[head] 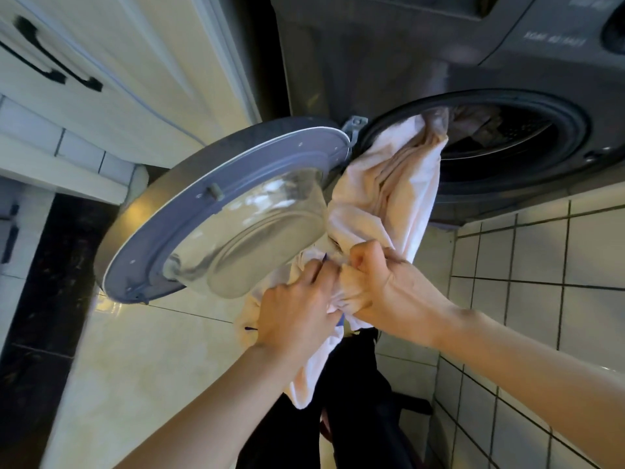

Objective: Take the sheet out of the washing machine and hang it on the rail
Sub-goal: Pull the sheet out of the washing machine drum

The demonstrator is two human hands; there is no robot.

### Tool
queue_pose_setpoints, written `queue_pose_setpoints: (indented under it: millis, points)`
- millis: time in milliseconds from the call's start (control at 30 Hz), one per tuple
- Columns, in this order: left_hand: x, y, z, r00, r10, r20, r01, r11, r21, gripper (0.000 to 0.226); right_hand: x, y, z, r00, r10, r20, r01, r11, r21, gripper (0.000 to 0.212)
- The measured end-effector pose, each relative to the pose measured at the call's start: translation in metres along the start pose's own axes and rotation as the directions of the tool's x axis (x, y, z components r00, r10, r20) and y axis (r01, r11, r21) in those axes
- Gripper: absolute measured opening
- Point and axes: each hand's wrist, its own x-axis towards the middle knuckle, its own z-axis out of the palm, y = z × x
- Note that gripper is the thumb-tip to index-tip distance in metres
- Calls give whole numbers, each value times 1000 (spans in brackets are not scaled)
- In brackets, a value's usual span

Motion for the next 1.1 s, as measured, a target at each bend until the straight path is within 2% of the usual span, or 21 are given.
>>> queue_pose_setpoints:
  millis: [67, 167, 300, 500, 633, 800, 933, 967, 1033, 1100]
  points:
    - [-2, -7, -3, 999, 24, -35, -25, 999, -27, 45, -2, 2, -10, 994, 20, 105, -30, 995, 93, 62]
    - [-6, -10, -12, 991, 84, -100, -89, 995, -41, 30, 6, 22, -17, 930, 31, 367, -44, 999, 27, 83]
    - [-9, -11, -23, 984, 96, -149, -104, 993, -52, 16, 30, 61, -4, 792, -58, 608, 145, 985, -96, 97]
    - [-8, -20, -38, 973, 14, -229, -36, 995, -92, 15, 66, 79, 24, 750, -58, 659, 152, 985, -86, 107]
    - [-13, -34, -36, 978, -9, -207, -14, 994, -107, 20, 68, 75, 51, 692, -41, 721, 168, 980, -106, 103]
    - [-21, -45, -36, 984, -66, -163, 54, 996, -74, 17, 62, 72, 48, 601, 44, 798, 19, 997, -70, 93]
    - [-20, -45, -36, 982, -119, -147, 109, 991, -77, 32, 49, 71, 48, 526, 11, 851, -102, 994, 50, 70]
    - [-20, -46, -35, 981, -138, -134, 128, 988, -81, 35, 44, 73, 44, 499, 39, 866, -164, 985, 51, 78]
    - [-18, -48, -33, 977, -187, -105, 179, 980, -87, 36, 33, 75, 32, 472, 107, 875, -269, 963, 27, 108]
    - [-16, -48, -32, 967, -239, -93, 229, 968, -102, 31, 20, 79, 24, 505, 135, 852, -232, 973, -17, 122]
